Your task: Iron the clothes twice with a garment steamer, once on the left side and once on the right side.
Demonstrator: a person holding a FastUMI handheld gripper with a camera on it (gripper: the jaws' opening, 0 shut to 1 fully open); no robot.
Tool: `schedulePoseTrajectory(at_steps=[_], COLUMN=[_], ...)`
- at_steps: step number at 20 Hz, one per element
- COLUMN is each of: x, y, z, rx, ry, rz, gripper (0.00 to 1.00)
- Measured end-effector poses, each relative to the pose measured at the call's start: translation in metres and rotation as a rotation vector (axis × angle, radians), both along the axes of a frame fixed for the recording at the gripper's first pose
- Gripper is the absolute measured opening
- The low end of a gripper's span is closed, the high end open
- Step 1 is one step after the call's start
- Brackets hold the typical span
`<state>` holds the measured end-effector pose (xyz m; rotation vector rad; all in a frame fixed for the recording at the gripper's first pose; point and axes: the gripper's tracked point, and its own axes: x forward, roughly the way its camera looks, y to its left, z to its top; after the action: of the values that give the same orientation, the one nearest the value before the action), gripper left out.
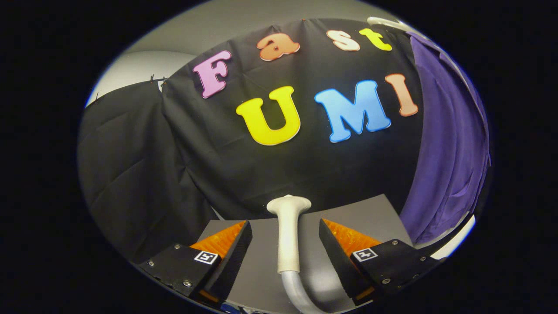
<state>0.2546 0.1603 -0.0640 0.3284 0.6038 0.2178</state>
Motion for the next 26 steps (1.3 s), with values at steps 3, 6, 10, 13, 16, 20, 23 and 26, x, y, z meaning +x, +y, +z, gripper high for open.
schedulePoseTrajectory(at_steps=[3, 6, 10, 13, 16, 20, 23, 26], x=[0.013, 0.018, 0.025, 0.024, 0.029, 0.028, 0.029, 0.028], y=[0.015, 0.02, 0.029, 0.041, 0.033, 0.037, 0.039, 0.036], z=[-0.033, -0.062, -0.089, -0.102, -0.105, -0.107, -0.105, -0.096], rx=[0.04, 0.011, 0.036, 0.029, 0.021, 0.002, -0.042, -0.095], ry=[0.103, 0.18, 0.248, 0.283, 0.293, 0.277, 0.213, 0.139], rz=[-0.032, -0.039, -0.065, -0.037, -0.06, -0.036, -0.01, -0.003], gripper=[0.95, 0.95, 0.86, 0.7, 0.54, 0.46, 0.41, 0.38])
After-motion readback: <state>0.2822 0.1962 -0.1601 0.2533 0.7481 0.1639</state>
